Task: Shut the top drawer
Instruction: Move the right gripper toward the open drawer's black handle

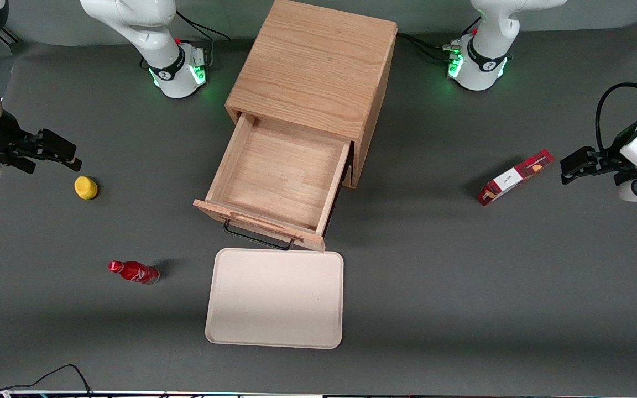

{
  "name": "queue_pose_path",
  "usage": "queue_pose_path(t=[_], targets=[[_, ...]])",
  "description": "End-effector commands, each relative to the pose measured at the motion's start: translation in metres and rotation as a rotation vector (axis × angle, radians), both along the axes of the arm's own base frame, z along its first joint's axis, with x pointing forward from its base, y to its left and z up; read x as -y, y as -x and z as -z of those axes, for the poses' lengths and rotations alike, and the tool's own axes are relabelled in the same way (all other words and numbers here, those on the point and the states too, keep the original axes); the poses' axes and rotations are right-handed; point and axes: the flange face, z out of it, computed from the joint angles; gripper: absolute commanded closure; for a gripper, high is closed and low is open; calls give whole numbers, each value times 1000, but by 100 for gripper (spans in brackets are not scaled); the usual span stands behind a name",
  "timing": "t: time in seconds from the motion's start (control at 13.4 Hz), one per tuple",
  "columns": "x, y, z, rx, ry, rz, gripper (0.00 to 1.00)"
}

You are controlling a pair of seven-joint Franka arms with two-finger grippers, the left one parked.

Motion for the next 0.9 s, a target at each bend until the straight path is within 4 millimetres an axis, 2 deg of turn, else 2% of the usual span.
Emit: queue_pose_path(t=[0.0,0.3,0.37,0.52,0.82], targets=[[-1,5,-4,-8,2,19,0],[0,-3,5,-21,-13,7,0],[-8,-7,7,-18,-18,-29,0],[-27,-28,5,4,-39,-128,0],[-57,-69,31,0,-101,-217,0]])
